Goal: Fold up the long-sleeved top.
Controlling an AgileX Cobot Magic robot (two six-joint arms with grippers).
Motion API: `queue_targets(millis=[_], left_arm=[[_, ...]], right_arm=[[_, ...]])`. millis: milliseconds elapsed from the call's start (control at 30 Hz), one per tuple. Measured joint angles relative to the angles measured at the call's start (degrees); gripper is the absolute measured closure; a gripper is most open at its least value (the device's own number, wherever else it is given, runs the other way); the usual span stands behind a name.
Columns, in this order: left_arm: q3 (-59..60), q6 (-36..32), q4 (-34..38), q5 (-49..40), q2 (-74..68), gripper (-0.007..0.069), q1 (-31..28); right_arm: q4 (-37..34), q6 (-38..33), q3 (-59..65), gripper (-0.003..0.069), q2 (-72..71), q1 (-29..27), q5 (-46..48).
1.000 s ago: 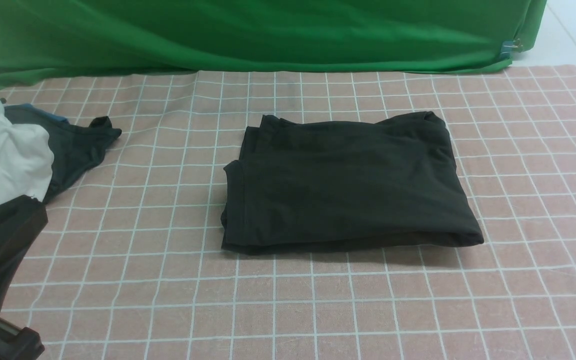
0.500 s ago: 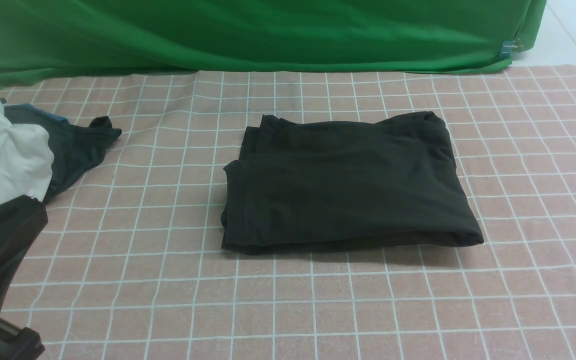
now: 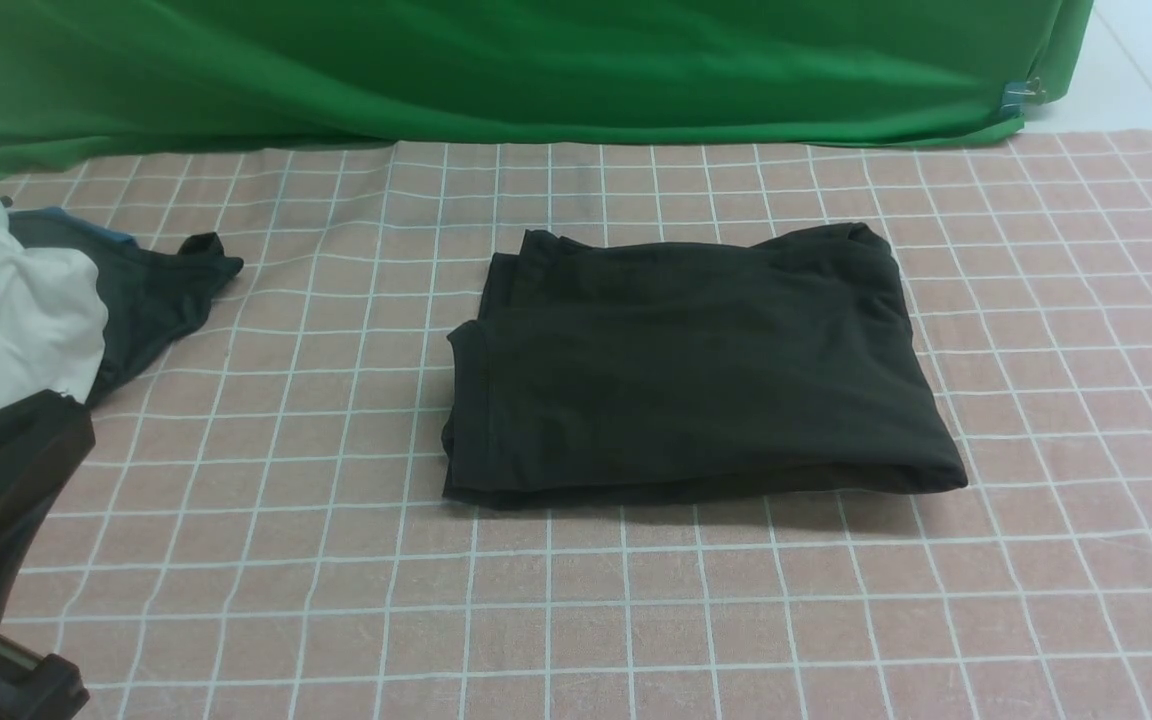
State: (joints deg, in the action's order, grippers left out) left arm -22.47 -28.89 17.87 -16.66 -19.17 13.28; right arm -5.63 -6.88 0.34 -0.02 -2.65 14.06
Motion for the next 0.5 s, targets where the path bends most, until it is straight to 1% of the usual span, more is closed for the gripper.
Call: queue_targets(millis=[267,333,400,500], left_arm=[[0.0,-0.23,-0.3,0.0,0.0,0.0606,0.0],[0.0,-1.0,-2.28,0.37,0.0,0.0606,0.0],[0.0,-1.65,-5.97,1.37,0.0,0.0606,0.0],[1.0,-2.22,-9.33,4.27,0.0,0.0606,-0.05]], right_arm=[[0.0,0.0,0.0,0.0492,0.0,0.0,0.0],[0.0,0.0,0.0,0.0488,0.0,0.0,0.0],[0.0,0.0,0.0,0.0484,0.0,0.0,0.0],[0.0,0.0,0.0,0.0475,0.0,0.0,0.0]])
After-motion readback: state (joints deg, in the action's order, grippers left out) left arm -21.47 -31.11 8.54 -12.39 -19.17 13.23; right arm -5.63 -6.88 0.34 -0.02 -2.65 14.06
